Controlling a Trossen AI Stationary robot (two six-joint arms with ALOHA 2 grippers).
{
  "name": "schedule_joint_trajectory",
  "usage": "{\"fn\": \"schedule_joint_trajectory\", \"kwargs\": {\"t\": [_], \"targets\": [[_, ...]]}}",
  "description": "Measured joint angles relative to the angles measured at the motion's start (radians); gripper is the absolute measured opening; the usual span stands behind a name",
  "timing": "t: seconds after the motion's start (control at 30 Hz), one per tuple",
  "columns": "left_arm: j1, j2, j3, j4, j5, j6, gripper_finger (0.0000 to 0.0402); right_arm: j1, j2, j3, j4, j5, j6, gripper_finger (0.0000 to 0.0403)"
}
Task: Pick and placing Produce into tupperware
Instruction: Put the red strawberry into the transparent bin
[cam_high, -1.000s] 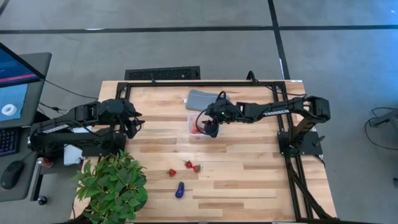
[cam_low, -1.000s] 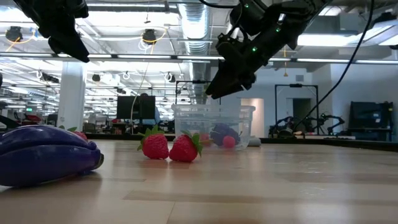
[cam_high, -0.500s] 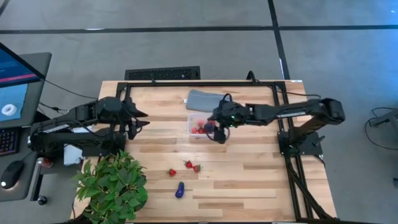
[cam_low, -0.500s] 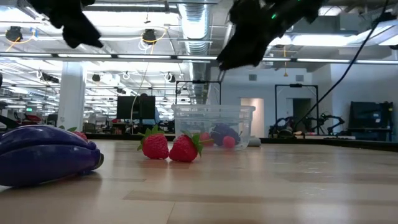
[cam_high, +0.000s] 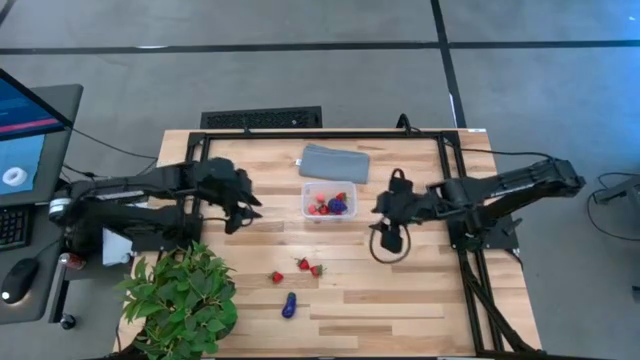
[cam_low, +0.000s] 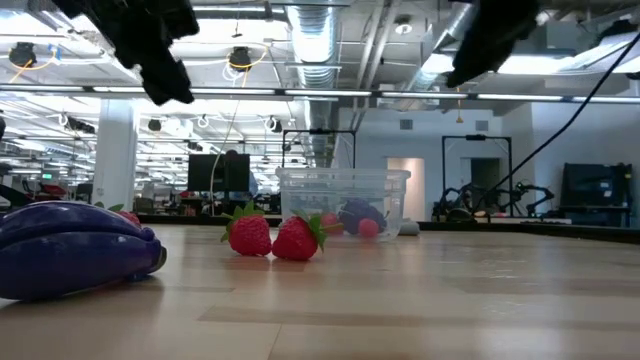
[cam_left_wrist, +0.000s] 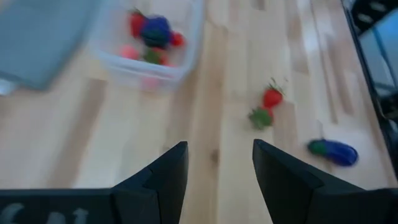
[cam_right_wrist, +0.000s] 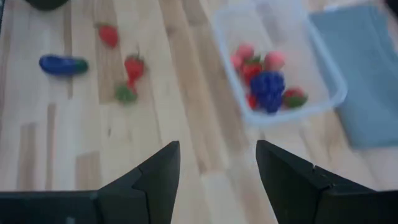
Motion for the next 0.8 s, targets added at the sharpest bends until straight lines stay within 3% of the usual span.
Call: {"fn": "schedule_joint_trajectory", "kwargs": {"t": [0.17, 0.47, 0.8], "targets": [[-0.058, 0.147, 0.000, 0.056, 0.087, 0.010, 0.0171, 0.109, -0.012, 0.000, -0.108, 0.058, 0.128, 0.0235], [-0.201, 0.348, 0.000, 0.174, 0.150, -0.016, 0.0171, 0.296, -0.004, -0.001, -0.243, 0.155, 0.357, 0.0235], [-0.347, 0.484, 0.000, 0.332, 0.133, -0.031, 0.0171, 0.423, -0.004, -0.001, -0.360, 0.235, 0.531, 0.0235]]}}
